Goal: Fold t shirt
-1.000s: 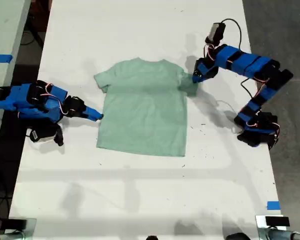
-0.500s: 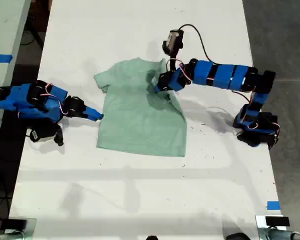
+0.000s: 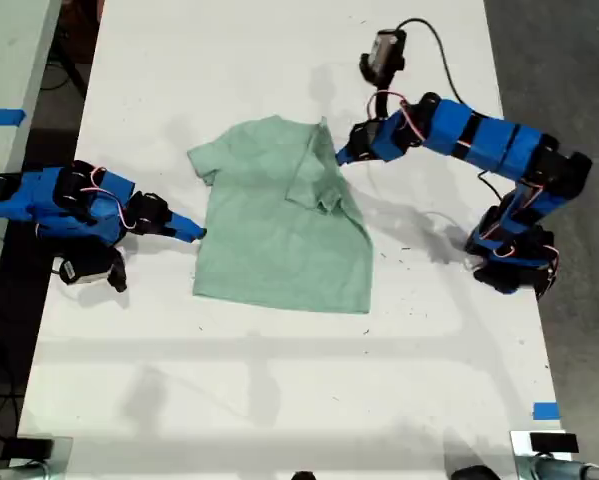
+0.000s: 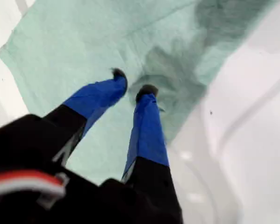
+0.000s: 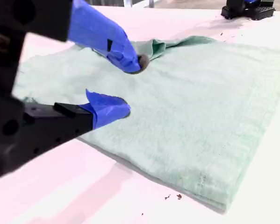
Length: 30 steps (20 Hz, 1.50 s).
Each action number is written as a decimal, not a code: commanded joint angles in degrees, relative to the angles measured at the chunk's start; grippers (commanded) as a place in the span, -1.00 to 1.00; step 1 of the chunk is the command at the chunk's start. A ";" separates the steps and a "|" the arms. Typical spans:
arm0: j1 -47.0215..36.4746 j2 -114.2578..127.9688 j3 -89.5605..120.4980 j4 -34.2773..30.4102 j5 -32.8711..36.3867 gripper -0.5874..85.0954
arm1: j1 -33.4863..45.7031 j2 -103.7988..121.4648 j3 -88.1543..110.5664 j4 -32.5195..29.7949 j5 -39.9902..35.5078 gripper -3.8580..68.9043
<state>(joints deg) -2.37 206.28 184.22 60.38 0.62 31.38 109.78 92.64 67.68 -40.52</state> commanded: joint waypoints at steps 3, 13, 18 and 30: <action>-0.18 0.35 -0.35 0.18 0.00 -0.71 | 0.97 51.24 43.07 -2.99 5.98 -0.88; -0.18 0.35 -0.35 0.18 0.00 -0.71 | -4.57 91.41 84.02 2.02 19.78 -0.84; -0.26 0.35 -0.35 0.18 0.00 -0.71 | -4.48 91.41 84.11 3.16 21.97 -0.84; -0.26 0.35 -0.35 0.18 0.00 -0.71 | -4.66 91.41 84.11 3.16 22.32 -0.84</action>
<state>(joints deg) -2.37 206.28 184.22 60.38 0.62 26.37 200.30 174.29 70.75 -19.07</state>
